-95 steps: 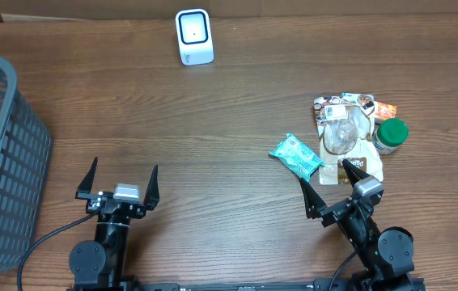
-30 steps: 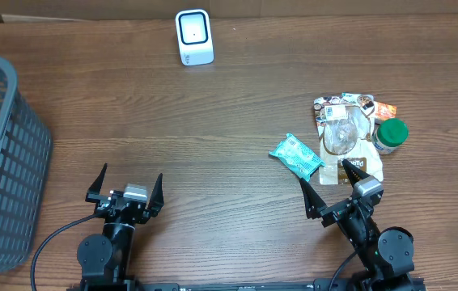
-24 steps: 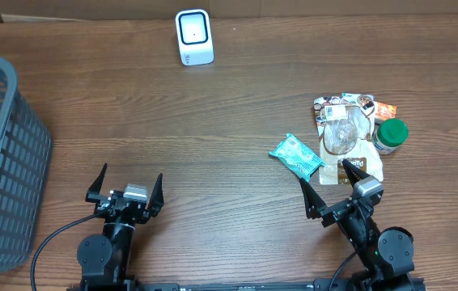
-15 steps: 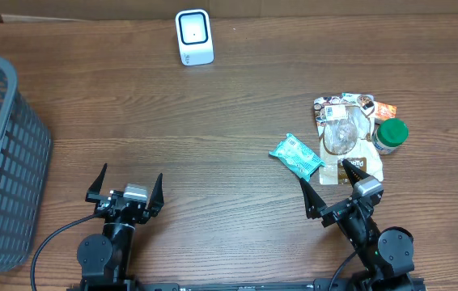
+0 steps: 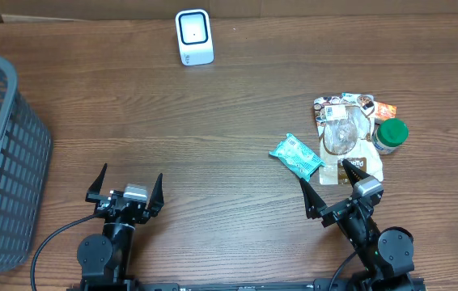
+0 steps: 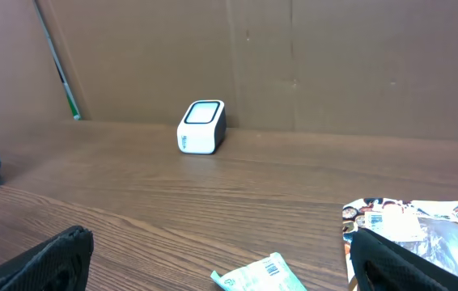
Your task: Scan the item barcode
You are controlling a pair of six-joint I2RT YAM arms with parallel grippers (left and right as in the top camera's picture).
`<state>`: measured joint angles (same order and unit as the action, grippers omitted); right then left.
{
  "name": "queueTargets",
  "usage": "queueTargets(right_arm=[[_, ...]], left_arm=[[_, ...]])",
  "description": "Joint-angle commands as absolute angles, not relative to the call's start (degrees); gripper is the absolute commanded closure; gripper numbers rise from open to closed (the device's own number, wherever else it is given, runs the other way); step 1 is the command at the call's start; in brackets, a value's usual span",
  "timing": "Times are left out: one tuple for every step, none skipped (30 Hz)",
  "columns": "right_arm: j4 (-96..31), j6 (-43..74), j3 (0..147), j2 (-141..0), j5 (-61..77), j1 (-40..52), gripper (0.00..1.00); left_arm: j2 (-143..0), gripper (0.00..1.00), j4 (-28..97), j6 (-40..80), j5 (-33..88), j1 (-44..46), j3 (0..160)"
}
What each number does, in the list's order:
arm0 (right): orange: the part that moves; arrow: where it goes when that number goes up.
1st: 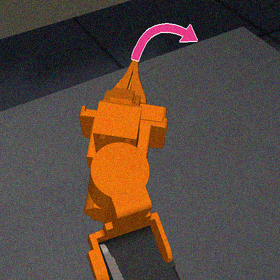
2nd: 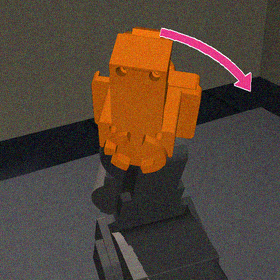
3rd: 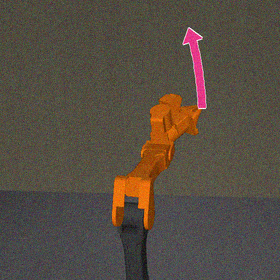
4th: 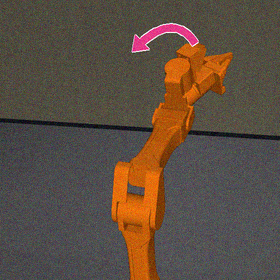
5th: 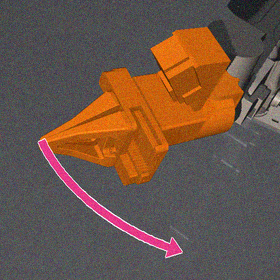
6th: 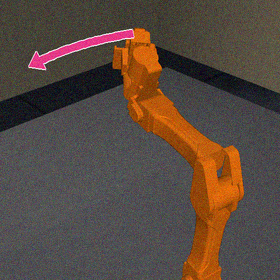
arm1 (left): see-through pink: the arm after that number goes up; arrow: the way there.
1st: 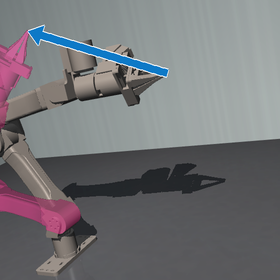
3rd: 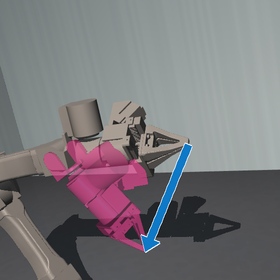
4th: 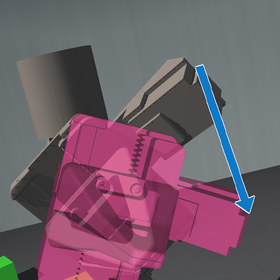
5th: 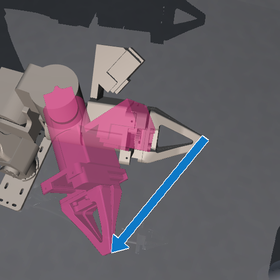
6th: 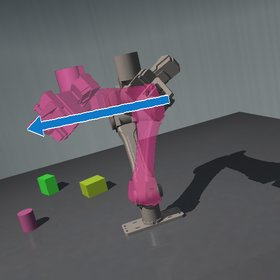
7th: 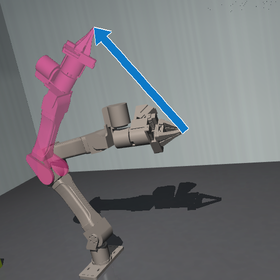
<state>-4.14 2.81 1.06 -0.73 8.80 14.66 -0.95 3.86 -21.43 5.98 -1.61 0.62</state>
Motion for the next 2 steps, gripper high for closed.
queueTargets(right_arm=[[-3.9,2.9,0.4,-0.2,9.1,14.4,0.00],[-3.9,2.9,0.4,-0.2,9.1,14.4,0.00]], left_arm=[[-0.3,0.00,3.8,-22.3,6.7,-2.0,0.3],[-0.3,0.00,3.8,-22.3,6.7,-2.0,0.3]])
